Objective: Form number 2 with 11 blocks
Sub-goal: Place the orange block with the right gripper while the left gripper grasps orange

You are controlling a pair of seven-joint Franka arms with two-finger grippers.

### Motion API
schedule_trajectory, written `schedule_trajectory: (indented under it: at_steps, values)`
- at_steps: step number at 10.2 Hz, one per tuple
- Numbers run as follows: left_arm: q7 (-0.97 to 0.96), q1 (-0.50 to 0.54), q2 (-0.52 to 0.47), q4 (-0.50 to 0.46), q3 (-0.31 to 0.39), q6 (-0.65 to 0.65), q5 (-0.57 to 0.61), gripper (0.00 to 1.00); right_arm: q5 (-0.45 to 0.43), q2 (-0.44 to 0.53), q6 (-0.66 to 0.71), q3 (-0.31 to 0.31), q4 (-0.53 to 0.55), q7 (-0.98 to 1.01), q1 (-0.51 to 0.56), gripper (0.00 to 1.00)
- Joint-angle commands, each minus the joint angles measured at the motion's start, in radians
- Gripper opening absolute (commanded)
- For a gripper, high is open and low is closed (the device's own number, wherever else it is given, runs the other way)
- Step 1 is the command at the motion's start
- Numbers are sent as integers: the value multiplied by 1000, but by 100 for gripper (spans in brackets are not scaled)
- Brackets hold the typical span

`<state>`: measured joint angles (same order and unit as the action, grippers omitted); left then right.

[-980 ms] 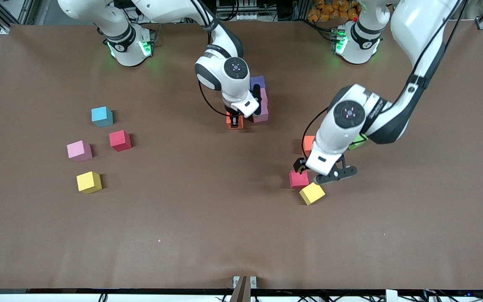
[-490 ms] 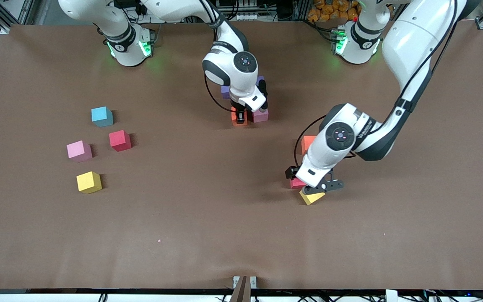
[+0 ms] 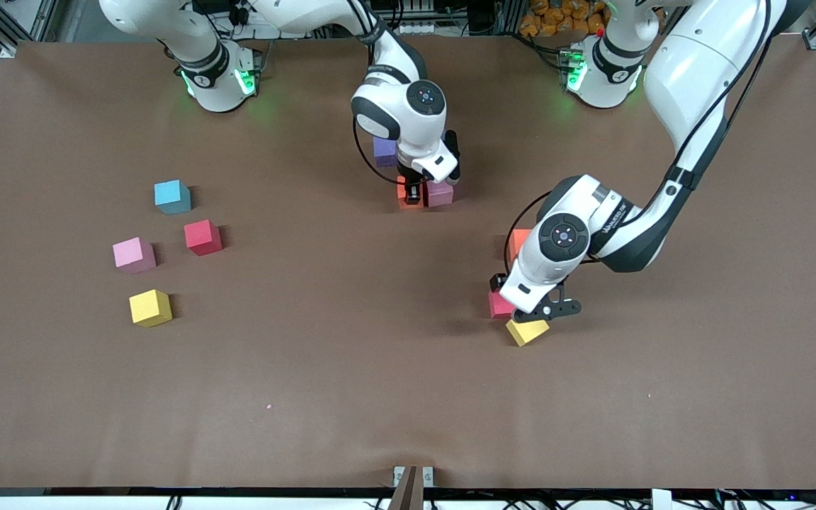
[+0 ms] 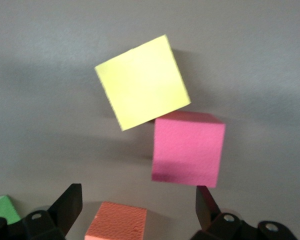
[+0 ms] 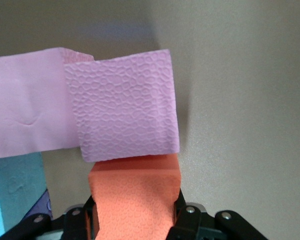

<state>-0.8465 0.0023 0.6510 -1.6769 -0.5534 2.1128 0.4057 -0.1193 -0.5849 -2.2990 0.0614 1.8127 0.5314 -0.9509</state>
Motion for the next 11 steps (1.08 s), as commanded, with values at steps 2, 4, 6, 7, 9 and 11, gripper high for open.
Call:
schedule_trajectory:
  at_steps: [2,4,6,7,9,11]
  values:
    - [6,44,-97,-160,-28,39,10,100,-14,-50,12,-6,-59,-30,-19,53]
    - [6,151,-142,-271,-118,116,10,100,-14,-56,12,-5,-70,-30,-19,53]
    - [6,211,-145,-315,-169,118,15,100,-13,-61,13,-5,-78,-30,-26,56]
    - [6,212,-148,-323,-171,119,16,100,-13,-61,13,-5,-78,-31,-26,57]
    - [6,213,-140,-328,-169,119,16,100,-13,-61,15,-5,-78,-31,-26,91]
    - [6,211,-134,-336,-169,119,16,100,-11,-49,56,-5,-85,-31,-17,100]
